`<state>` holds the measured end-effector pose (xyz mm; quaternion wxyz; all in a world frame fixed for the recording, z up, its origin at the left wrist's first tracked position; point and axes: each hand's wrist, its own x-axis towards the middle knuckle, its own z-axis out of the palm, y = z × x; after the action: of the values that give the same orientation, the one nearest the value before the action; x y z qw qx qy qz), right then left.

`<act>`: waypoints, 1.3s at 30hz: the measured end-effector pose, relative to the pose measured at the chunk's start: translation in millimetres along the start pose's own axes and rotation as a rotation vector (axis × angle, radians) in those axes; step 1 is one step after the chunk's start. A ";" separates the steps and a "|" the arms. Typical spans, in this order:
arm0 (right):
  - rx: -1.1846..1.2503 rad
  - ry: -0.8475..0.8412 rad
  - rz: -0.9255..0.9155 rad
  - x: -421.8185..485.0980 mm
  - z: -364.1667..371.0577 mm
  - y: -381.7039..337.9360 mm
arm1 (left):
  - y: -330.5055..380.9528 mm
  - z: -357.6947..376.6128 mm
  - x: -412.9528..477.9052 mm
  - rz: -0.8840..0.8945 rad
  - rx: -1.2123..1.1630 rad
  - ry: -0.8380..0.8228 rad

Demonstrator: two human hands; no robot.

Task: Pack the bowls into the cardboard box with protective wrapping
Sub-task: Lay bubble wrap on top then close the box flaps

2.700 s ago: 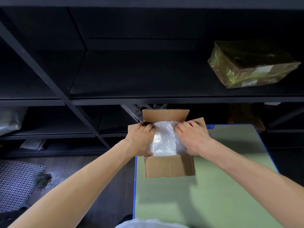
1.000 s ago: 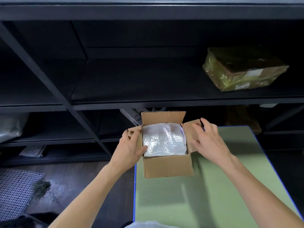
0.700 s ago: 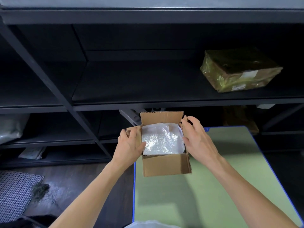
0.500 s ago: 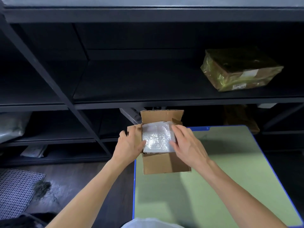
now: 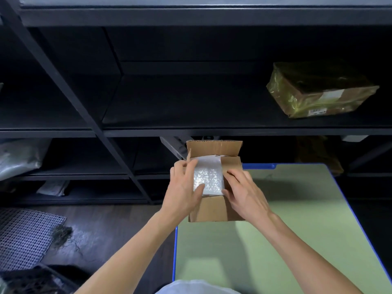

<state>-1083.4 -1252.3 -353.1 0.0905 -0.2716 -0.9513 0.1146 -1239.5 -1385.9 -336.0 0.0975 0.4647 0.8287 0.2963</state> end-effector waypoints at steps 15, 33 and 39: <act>0.072 0.016 -0.021 -16.5 -1.8 12.7 | 21.7 51.3 13.9 0.192 0.327 -0.077; -0.041 0.160 -0.064 65.2 -29.4 29.8 | 20.9 46.5 10.2 0.158 0.314 -0.127; -0.020 0.143 -0.077 37.4 -23.5 27.6 | 17.9 43.6 7.6 0.212 0.302 -0.122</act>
<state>-1095.5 -1205.4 -333.9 0.1598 -0.2432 -0.9532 0.0818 -1211.9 -1355.1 -359.9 0.0450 0.5756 0.8028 0.1487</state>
